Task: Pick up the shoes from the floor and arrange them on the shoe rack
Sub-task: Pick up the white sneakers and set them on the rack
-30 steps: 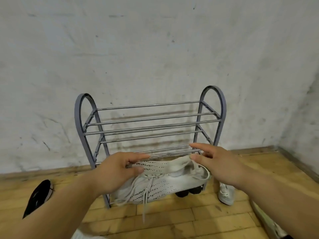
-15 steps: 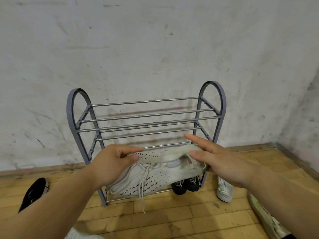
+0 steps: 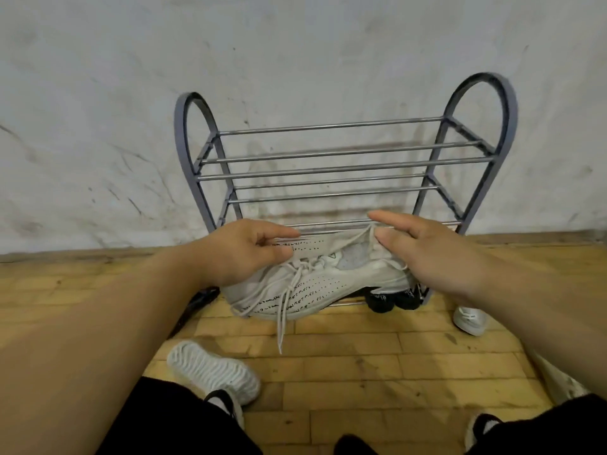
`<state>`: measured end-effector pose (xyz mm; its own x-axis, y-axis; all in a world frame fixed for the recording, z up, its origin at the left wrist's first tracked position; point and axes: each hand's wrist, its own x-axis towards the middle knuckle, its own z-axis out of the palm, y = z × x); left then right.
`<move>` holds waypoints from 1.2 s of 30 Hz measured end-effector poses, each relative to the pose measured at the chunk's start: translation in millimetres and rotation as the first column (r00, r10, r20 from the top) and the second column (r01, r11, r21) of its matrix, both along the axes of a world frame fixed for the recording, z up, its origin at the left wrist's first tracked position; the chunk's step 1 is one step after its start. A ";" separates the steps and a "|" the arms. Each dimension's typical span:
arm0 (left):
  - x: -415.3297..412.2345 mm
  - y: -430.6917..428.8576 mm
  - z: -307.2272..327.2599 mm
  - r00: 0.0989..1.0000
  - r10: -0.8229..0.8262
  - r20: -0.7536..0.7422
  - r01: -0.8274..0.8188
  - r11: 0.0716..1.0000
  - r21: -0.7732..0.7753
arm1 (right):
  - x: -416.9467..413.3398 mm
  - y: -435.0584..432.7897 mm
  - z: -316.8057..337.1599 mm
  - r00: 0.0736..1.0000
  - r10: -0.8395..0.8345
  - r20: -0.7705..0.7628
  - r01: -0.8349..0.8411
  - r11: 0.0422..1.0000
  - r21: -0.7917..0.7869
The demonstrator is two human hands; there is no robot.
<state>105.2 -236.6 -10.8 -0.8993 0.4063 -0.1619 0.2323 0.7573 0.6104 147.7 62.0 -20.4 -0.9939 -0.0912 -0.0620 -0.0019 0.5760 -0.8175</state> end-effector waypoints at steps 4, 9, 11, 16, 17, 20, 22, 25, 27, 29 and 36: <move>5.6 -16.5 3.1 0.990 -0.055 0.131 0.063 0.996 -0.061 | -5.3 -26.0 -10.7 0.999 -0.031 0.043 0.033 0.999 -0.043; 8.4 -25.3 2.9 0.987 -0.046 0.156 0.072 0.984 -0.162 | -12.2 -47.3 -25.6 0.995 -0.078 0.056 0.086 0.985 -0.148; 7.4 -31.0 1.8 0.988 -0.048 0.149 0.080 0.973 -0.219 | -12.0 -57.4 -30.1 0.993 -0.076 0.090 0.090 0.982 -0.166; -4.8 -56.9 -7.5 0.957 -0.025 0.290 0.113 0.949 -0.293 | -11.7 -77.8 -51.4 0.993 -0.052 0.109 0.068 0.986 -0.149; -8.9 -63.7 -11.4 0.946 -0.006 0.323 0.111 0.946 -0.306 | -12.3 -81.1 -56.5 0.991 -0.041 0.125 0.058 0.990 -0.131; -21.2 -85.0 -31.4 0.937 0.019 0.348 0.137 0.898 -0.418 | -19.0 -94.9 -75.9 0.984 -0.033 0.176 0.041 0.998 -0.042; -24.9 -101.2 -54.9 0.902 0.046 0.429 0.164 0.883 -0.441 | -26.0 -108.1 -99.2 0.974 -0.040 0.222 0.042 0.999 -0.003; -24.8 -131.3 -114.1 0.862 0.092 0.498 0.147 0.895 -0.421 | -35.1 -130.3 -147.0 0.963 -0.096 0.253 0.085 0.995 0.054; -23.1 -147.2 -163.4 0.866 0.120 0.486 0.096 0.913 -0.396 | -36.9 -141.4 -183.5 0.945 -0.135 0.298 0.111 0.989 0.097; -19.1 -154.3 -215.5 0.875 0.144 0.463 0.052 0.922 -0.385 | -36.7 -147.9 -222.7 0.922 -0.167 0.350 0.124 0.982 0.144; -18.7 -146.5 -370.1 0.896 0.103 0.433 0.085 0.915 -0.394 | -37.8 -147.2 -302.1 0.788 -0.345 0.510 0.302 0.938 0.168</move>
